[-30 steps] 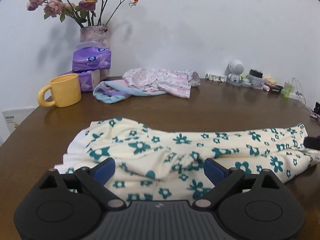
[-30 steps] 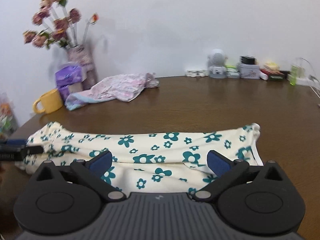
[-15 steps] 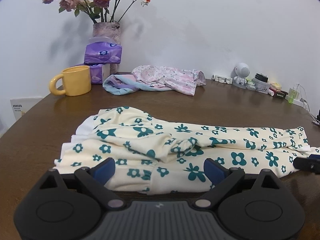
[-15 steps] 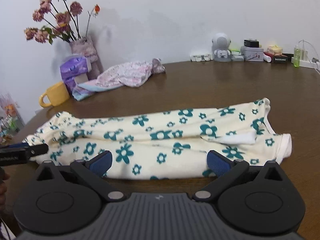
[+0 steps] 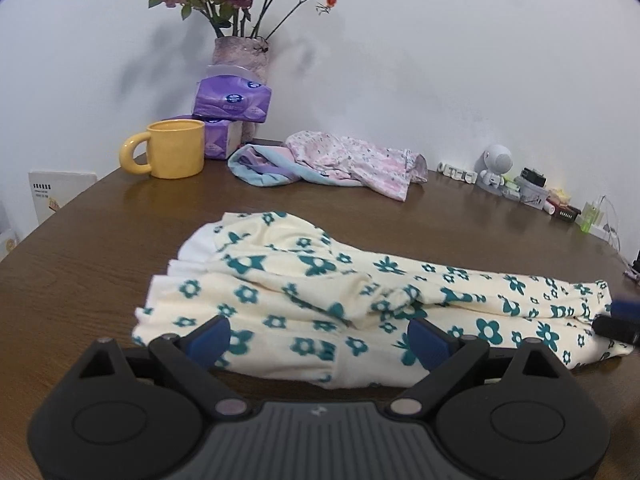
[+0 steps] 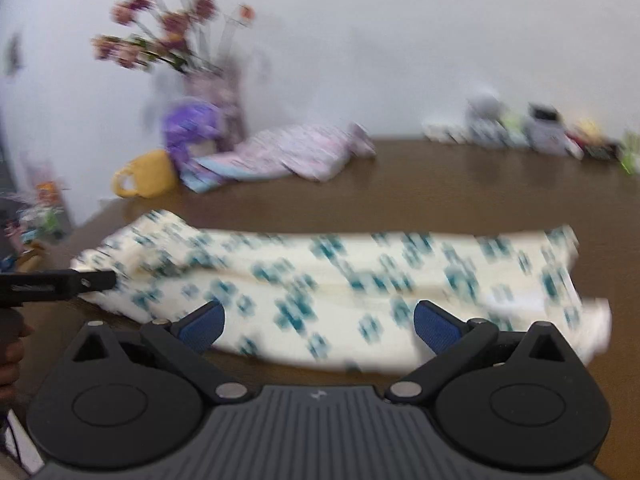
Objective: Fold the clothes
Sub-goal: 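Push the shirt strip together with both grippers, folding it in half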
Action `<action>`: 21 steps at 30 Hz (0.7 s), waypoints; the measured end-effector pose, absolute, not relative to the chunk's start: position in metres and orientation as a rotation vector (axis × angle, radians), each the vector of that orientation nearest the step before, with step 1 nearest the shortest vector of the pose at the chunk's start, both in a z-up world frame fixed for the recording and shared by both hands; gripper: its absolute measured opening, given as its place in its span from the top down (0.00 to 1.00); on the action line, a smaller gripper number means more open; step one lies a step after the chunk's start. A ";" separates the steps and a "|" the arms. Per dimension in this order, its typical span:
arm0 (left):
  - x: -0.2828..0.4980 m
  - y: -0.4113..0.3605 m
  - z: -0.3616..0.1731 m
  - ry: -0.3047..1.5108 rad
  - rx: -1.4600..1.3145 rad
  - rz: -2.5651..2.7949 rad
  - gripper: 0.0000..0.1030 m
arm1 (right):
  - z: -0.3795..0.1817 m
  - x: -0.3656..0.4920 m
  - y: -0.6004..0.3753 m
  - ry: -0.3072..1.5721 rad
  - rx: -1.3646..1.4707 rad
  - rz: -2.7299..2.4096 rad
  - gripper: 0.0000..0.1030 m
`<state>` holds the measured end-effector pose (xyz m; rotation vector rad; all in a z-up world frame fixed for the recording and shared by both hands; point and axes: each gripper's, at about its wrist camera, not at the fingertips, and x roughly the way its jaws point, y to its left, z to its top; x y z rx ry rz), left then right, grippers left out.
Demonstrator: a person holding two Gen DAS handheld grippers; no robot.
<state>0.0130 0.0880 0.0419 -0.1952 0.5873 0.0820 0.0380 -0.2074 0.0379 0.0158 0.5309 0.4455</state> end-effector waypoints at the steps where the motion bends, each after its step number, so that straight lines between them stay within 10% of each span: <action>1: 0.012 0.093 0.043 0.587 -0.198 0.074 0.07 | 0.046 0.041 -0.202 0.510 -0.014 0.491 0.00; 21: -0.006 0.174 0.051 0.693 -0.147 0.011 0.07 | 0.041 0.145 0.025 0.752 -0.758 1.150 0.15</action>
